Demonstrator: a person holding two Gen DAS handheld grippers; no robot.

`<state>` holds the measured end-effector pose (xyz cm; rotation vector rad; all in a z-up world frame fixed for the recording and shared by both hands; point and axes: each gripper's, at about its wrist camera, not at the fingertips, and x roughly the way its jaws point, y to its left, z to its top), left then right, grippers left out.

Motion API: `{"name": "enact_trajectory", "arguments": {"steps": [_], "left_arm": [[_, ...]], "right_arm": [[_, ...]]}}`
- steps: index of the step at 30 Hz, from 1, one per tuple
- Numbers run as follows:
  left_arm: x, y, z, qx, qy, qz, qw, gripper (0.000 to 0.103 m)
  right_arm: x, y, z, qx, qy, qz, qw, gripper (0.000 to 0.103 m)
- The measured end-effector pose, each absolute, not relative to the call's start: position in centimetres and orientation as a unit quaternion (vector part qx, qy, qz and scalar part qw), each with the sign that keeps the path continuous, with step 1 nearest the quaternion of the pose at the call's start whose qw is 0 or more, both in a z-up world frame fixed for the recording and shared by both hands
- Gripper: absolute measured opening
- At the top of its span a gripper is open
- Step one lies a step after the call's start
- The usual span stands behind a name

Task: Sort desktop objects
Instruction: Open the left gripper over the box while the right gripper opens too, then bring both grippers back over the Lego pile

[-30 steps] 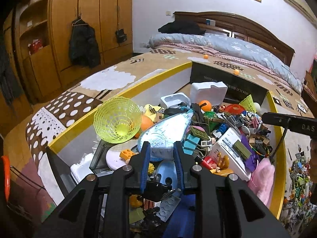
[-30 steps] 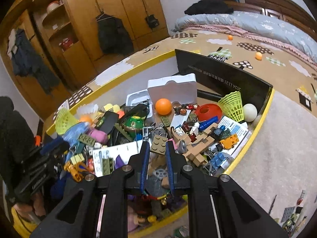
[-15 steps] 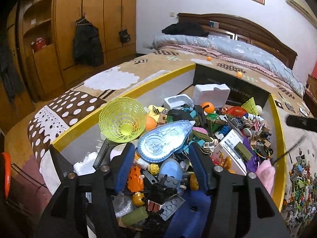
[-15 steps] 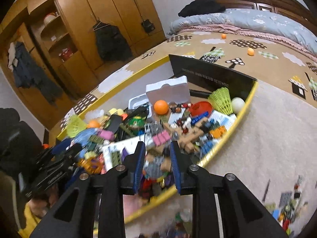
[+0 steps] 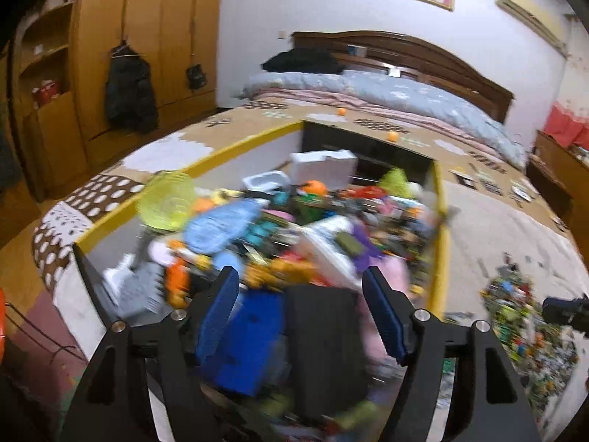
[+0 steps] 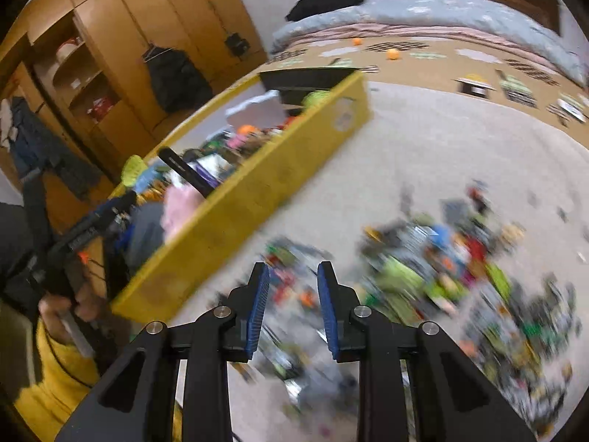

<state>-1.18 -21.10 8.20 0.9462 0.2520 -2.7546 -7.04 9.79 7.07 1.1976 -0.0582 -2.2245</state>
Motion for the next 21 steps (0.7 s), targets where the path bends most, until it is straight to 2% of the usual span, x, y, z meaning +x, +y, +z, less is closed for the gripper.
{"name": "enact_trajectory", "arguments": {"steps": [6, 16, 21], "left_arm": [[-0.5, -15.7, 8.5, 0.319, 0.07, -0.944, 0.051, 0.07], [-0.3, -4.5, 5.9, 0.329, 0.015, -0.941, -0.081, 0.07], [-2.6, 0.4, 3.2, 0.349, -0.013, -0.929, -0.118, 0.07]], "right_arm": [[-2.6, 16.5, 5.0, 0.431, -0.009, -0.872, 0.231, 0.028], [2.9, 19.9, 1.5, 0.403, 0.024, -0.891, 0.208, 0.028], [2.4, 21.2, 0.5, 0.397, 0.008, -0.897, 0.196, 0.028]]}}
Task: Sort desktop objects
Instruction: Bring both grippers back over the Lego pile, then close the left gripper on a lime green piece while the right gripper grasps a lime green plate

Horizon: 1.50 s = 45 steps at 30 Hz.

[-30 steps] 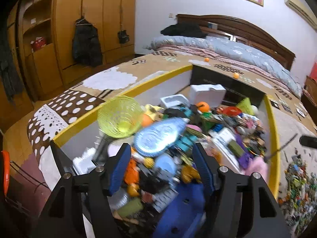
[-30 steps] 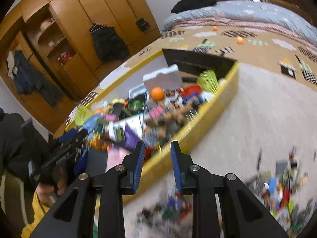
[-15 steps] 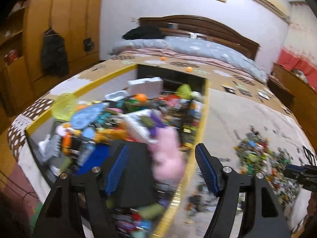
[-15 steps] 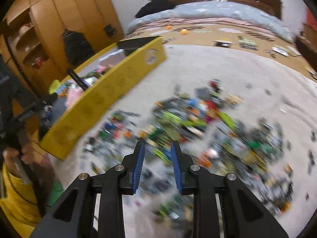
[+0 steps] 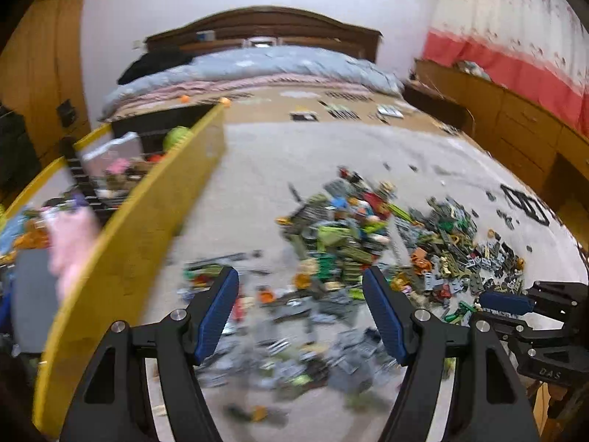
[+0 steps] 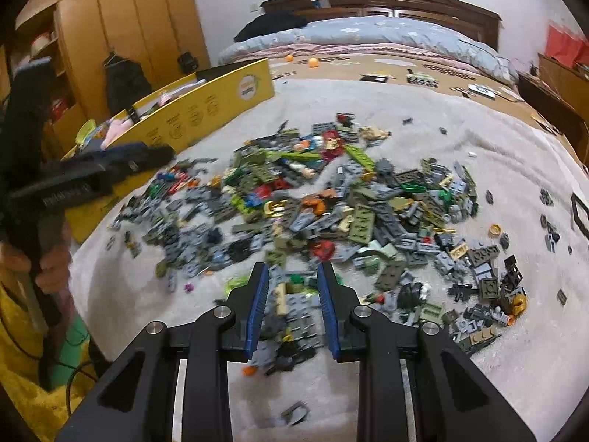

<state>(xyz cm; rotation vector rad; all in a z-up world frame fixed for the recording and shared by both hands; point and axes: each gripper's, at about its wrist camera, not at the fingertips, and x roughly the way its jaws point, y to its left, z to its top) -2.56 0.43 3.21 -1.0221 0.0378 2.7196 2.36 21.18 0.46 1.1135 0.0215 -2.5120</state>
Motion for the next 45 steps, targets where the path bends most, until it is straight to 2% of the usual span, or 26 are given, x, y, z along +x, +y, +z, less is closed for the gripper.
{"name": "enact_trajectory", "arguments": {"steps": [11, 15, 17, 18, 19, 21, 26, 28, 29, 31, 39, 45], "left_arm": [[-7.1, 2.9, 0.5, -0.373, -0.025, 0.918, 0.13, 0.07], [-7.9, 4.1, 0.1, -0.364, 0.008, 0.924, 0.119, 0.07], [-8.1, 4.6, -0.1, -0.36, 0.018, 0.926, 0.114, 0.061], [-8.2, 4.8, -0.3, -0.359, 0.021, 0.926, 0.113, 0.05], [-8.3, 4.9, -0.5, -0.361, 0.023, 0.925, 0.112, 0.044], [-8.5, 5.1, -0.9, -0.368, 0.022, 0.923, 0.11, 0.039], [-8.8, 5.1, -1.5, -0.373, 0.012, 0.921, 0.109, 0.039], [-8.9, 5.1, -1.5, -0.373, 0.009, 0.921, 0.11, 0.039], [-8.9, 5.1, -1.5, -0.372, 0.008, 0.921, 0.111, 0.037], [-8.7, 5.1, -1.4, -0.369, 0.007, 0.922, 0.114, 0.023], [-7.4, 4.0, -0.6, -0.362, -0.011, 0.925, 0.116, 0.022], [-5.0, 2.5, 0.0, -0.352, -0.009, 0.93, 0.103, 0.022]], "right_arm": [[0.0, 23.9, -1.4, 0.391, -0.013, -0.907, 0.154, 0.028], [0.1, 24.7, -2.4, 0.388, -0.027, -0.908, 0.155, 0.028], [0.3, 24.9, -2.6, 0.378, -0.03, -0.911, 0.16, 0.028], [0.4, 25.0, -2.7, 0.375, -0.03, -0.912, 0.162, 0.028], [0.4, 25.0, -2.9, 0.372, -0.033, -0.913, 0.164, 0.028], [0.5, 25.2, -3.0, 0.368, -0.041, -0.914, 0.167, 0.028], [0.4, 25.9, -3.2, 0.365, -0.067, -0.911, 0.179, 0.029], [0.4, 25.9, -3.2, 0.363, -0.07, -0.91, 0.186, 0.035], [0.5, 25.7, -3.2, 0.362, -0.067, -0.911, 0.188, 0.036], [0.6, 25.4, -3.2, 0.36, -0.057, -0.912, 0.187, 0.038], [0.5, 25.0, -2.9, 0.365, -0.044, -0.913, 0.179, 0.038], [-1.1, 23.1, -0.4, 0.361, -0.023, -0.911, 0.198, 0.038]]}}
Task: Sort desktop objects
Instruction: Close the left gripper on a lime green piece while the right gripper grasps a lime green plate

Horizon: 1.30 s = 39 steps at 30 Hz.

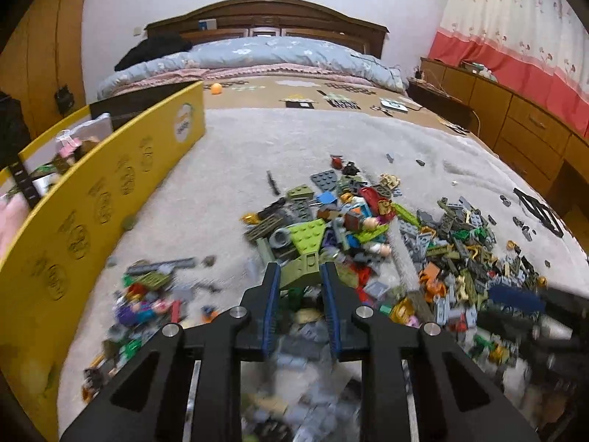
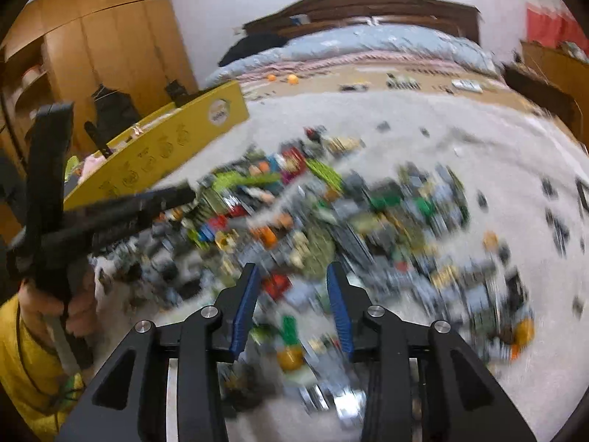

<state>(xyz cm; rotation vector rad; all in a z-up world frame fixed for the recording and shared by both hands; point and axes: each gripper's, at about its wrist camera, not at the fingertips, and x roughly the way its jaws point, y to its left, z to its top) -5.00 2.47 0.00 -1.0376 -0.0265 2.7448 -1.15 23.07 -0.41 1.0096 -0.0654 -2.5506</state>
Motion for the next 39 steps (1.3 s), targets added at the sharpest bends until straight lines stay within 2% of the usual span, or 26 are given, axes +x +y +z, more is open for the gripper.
{"name": "enact_trajectory", "arguments": {"steps": [7, 16, 19, 27, 31, 36, 39], "left_arm": [[-3.3, 0.4, -0.1, -0.358, -0.029, 0.928, 0.095, 0.022], [-2.5, -0.6, 0.1, -0.347, -0.025, 0.934, 0.087, 0.022], [-2.6, -0.9, 0.1, -0.347, -0.03, 0.934, 0.086, 0.022], [-2.8, -0.9, -0.4, -0.348, -0.026, 0.933, 0.085, 0.022], [-3.2, -0.8, -0.8, -0.35, -0.025, 0.932, 0.086, 0.022], [-3.4, -1.0, -1.1, -0.353, -0.02, 0.932, 0.078, 0.022], [-3.6, -1.1, -1.2, -0.355, -0.02, 0.931, 0.075, 0.022]], "right_arm": [[-6.2, 18.3, 0.2, 0.38, 0.014, -0.894, 0.238, 0.038], [-10.3, 16.0, -0.9, 0.403, 0.034, -0.889, 0.215, 0.039], [-10.7, 15.7, -1.1, 0.405, 0.039, -0.887, 0.219, 0.043], [-11.1, 16.1, -1.3, 0.401, 0.027, -0.887, 0.226, 0.044], [-11.8, 16.3, -1.8, 0.407, 0.021, -0.885, 0.224, 0.049], [-11.7, 16.3, -2.0, 0.402, 0.018, -0.887, 0.227, 0.049], [-11.4, 16.5, -1.8, 0.394, 0.012, -0.889, 0.231, 0.043]]}}
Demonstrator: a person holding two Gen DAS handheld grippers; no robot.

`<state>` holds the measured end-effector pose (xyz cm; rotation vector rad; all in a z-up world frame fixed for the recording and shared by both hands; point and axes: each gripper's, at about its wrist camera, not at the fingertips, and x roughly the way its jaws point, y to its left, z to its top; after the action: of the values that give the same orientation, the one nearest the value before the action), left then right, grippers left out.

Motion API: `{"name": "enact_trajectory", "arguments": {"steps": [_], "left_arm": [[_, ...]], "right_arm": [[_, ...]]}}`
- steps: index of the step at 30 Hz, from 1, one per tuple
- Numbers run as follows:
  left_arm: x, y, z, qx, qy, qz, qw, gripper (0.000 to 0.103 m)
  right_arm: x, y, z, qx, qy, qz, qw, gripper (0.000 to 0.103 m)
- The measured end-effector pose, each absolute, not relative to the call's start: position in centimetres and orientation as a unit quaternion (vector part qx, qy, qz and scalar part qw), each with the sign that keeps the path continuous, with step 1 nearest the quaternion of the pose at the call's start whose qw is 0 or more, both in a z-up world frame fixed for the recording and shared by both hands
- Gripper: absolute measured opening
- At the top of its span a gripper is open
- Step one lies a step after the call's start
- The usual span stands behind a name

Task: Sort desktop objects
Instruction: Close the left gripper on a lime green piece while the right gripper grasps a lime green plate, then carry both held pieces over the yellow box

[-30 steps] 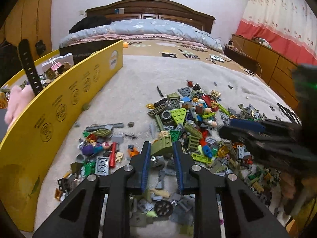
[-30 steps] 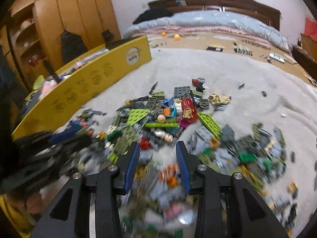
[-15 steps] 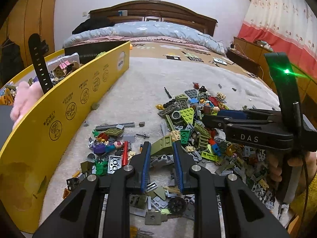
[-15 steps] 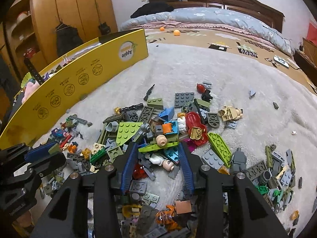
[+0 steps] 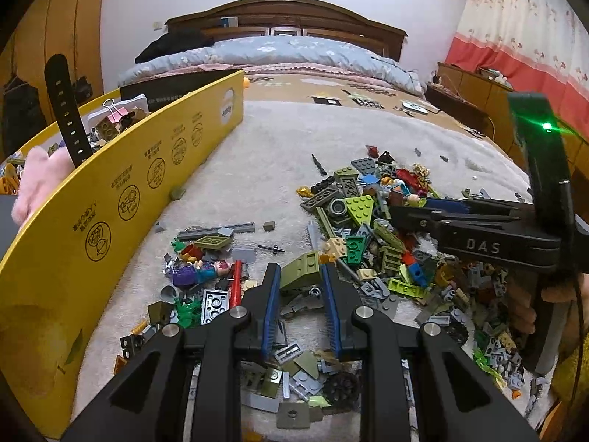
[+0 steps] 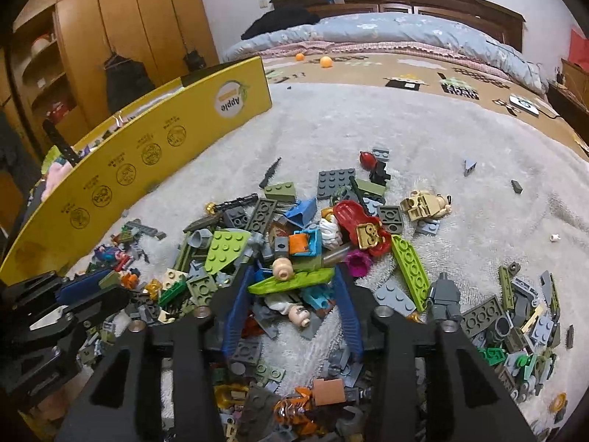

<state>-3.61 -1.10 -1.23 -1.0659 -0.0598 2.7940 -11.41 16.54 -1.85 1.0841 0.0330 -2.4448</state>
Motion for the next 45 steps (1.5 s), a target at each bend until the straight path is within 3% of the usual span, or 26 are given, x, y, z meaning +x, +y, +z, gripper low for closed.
{"name": "enact_trajectory", "arguments": {"steps": [31, 45], "left_arm": [[2.2, -3.2, 4.0, -0.296, -0.007, 0.955, 0.037, 0.022], [3.0, -12.8, 7.1, -0.274, -0.011, 0.96, -0.053, 0.022]], "right_arm": [[-3.0, 14.1, 1.8, 0.361, 0.036, -0.888, 0.283, 0.043], [-2.4, 5.7, 4.0, 0.354, 0.044, -0.859, 0.366, 0.043]]}}
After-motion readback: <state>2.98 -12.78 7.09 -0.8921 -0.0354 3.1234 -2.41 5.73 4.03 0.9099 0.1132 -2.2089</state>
